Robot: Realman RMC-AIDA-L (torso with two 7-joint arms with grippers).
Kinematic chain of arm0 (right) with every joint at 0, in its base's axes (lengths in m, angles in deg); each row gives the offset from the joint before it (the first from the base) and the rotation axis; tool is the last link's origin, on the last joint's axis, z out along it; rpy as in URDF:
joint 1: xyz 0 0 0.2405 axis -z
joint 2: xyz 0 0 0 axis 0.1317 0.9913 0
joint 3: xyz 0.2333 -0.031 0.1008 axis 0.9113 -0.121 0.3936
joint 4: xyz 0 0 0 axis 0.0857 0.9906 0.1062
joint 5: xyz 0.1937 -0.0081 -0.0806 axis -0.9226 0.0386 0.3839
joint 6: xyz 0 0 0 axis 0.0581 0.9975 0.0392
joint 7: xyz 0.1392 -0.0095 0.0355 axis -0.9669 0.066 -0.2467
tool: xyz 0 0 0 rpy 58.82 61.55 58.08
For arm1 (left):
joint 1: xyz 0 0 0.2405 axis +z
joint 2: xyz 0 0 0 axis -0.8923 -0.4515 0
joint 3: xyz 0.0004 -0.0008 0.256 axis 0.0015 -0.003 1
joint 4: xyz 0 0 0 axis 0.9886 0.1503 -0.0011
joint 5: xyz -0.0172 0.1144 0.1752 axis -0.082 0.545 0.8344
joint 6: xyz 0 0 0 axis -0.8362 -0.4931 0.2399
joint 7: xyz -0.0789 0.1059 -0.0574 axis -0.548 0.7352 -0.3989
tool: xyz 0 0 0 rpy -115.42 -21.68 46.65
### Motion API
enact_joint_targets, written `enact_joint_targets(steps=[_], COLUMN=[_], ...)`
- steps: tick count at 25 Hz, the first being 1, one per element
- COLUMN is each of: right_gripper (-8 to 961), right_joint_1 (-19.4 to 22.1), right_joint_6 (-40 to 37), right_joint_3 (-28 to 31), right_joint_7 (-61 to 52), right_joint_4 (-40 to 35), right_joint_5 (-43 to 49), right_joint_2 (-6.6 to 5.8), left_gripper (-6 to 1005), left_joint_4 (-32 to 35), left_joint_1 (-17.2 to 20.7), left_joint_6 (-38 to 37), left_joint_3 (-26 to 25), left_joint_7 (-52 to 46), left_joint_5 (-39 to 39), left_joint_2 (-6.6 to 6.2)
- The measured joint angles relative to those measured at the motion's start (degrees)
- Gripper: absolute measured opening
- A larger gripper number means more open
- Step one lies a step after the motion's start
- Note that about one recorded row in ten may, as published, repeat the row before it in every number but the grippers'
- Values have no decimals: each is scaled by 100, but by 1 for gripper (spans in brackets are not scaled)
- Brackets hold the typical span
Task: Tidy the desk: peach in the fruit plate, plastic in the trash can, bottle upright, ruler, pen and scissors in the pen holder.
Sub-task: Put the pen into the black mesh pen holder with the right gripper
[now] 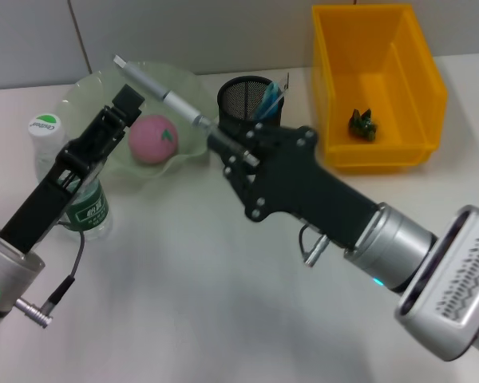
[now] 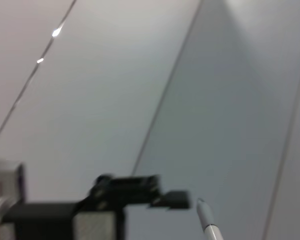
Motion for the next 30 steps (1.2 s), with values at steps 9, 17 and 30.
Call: enact_joint_targets(steps=[9, 17, 30], right_gripper=[130, 132, 135], right_joint_1=[332, 718, 590], right_joint_6=[-570, -834, -894], right_joint_3=[399, 610, 769], right_joint_7=[-502, -1733, -7048], right_joint_4=[82, -192, -3465], right_joint_5=[-7, -56, -36], right_joint_2=[0, -34, -79], left_gripper=[708, 713, 786], left_joint_4=[791, 2197, 3272], left_joint_1=[273, 671, 974], left_joint_6=[-153, -238, 596], left_joint_3=[885, 2100, 2356], left_joint_7=[1305, 1884, 2644], left_joint_5=[33, 35, 1359], left_joint_2=[-5, -80, -126])
